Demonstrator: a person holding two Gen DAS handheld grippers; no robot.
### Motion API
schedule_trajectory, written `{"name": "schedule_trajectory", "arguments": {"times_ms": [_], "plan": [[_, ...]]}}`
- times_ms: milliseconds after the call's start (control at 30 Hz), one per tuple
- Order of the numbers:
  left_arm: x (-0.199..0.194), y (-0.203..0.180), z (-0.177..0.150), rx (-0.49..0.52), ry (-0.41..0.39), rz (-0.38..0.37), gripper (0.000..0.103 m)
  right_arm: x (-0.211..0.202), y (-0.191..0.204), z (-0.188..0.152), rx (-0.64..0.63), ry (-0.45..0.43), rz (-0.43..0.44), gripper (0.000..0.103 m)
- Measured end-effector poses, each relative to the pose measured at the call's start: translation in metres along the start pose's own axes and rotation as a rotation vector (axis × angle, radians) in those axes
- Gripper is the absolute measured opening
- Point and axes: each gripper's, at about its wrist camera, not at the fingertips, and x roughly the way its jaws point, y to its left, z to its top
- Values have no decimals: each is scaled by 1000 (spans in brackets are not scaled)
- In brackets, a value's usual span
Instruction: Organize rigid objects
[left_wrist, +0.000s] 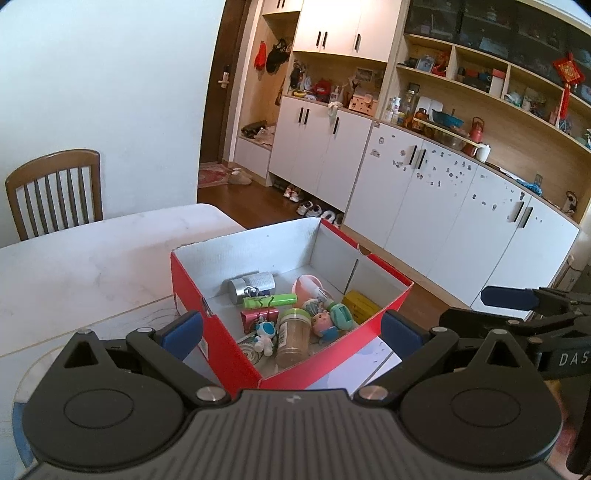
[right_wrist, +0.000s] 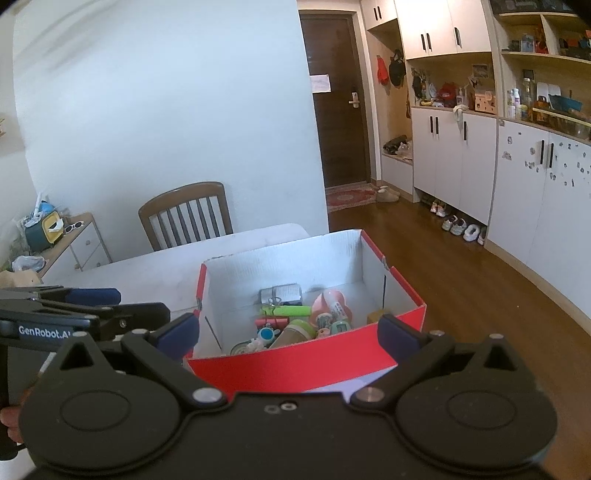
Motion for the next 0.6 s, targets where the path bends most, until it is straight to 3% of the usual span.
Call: {"name": "schedule_trajectory", "arguments": {"times_ms": [600], "plan": [[-3, 7, -1, -3, -5, 56, 103, -1, 1, -8, 27, 15, -9, 103]]}}
